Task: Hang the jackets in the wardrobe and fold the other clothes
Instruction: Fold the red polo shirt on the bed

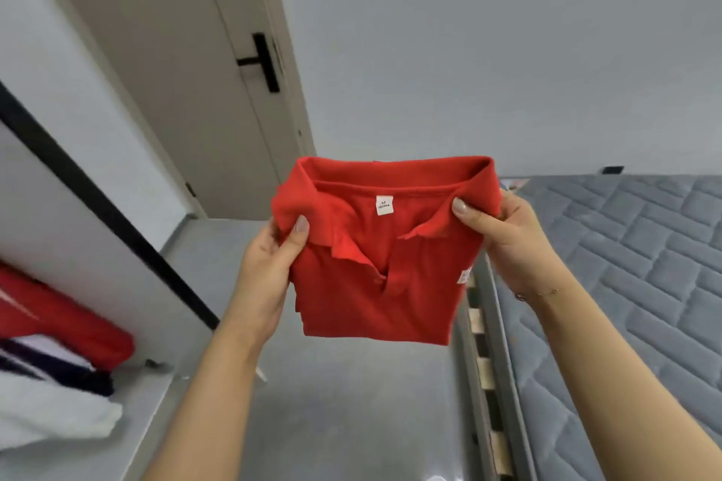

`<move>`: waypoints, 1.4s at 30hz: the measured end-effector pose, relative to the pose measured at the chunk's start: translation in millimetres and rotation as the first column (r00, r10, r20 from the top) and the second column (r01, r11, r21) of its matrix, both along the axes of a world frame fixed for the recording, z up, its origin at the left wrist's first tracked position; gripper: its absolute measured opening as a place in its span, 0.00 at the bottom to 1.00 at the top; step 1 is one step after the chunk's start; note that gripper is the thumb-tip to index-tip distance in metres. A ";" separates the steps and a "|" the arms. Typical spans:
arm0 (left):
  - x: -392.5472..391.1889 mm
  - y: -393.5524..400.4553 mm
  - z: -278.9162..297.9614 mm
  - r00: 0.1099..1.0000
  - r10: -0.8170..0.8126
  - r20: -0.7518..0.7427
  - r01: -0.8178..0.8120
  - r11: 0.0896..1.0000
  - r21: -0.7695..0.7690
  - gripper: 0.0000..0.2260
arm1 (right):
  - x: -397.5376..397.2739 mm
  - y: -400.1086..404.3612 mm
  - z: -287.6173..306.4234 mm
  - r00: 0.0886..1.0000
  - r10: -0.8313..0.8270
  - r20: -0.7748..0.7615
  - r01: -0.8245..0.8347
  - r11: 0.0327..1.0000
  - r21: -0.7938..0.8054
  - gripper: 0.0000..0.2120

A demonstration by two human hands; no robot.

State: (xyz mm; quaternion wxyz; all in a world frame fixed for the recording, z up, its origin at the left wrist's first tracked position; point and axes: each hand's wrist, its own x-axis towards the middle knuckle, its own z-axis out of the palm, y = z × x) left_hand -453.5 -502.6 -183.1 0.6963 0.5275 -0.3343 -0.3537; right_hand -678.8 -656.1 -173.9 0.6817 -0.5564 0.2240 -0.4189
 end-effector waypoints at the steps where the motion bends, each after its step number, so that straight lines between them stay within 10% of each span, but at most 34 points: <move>1: 14.6 16.8 18.2 0.998 0.057 0.010 -0.056 0.998 -0.021 0.14 | 24.1 5.4 14.3 0.999 0.049 0.006 -0.049 0.999 -0.022 0.13; 14: 114.5 196.6 169.0 0.626 0.779 -0.030 -0.765 0.606 -0.218 0.13 | 290.3 100.7 160.5 0.700 0.704 0.118 -0.669 0.705 -0.237 0.10; 26: 129.5 379.3 242.6 0.184 0.983 0.020 -0.936 0.181 -0.301 0.11 | 437.4 298.6 224.4 0.261 0.936 0.236 -0.888 0.329 -0.322 0.12; 42: 377.9 543.8 405.6 0.069 0.942 0.328 -0.848 0.228 -0.479 0.08 | 706.8 468.1 391.8 0.372 0.863 0.341 -0.665 0.504 -0.551 0.08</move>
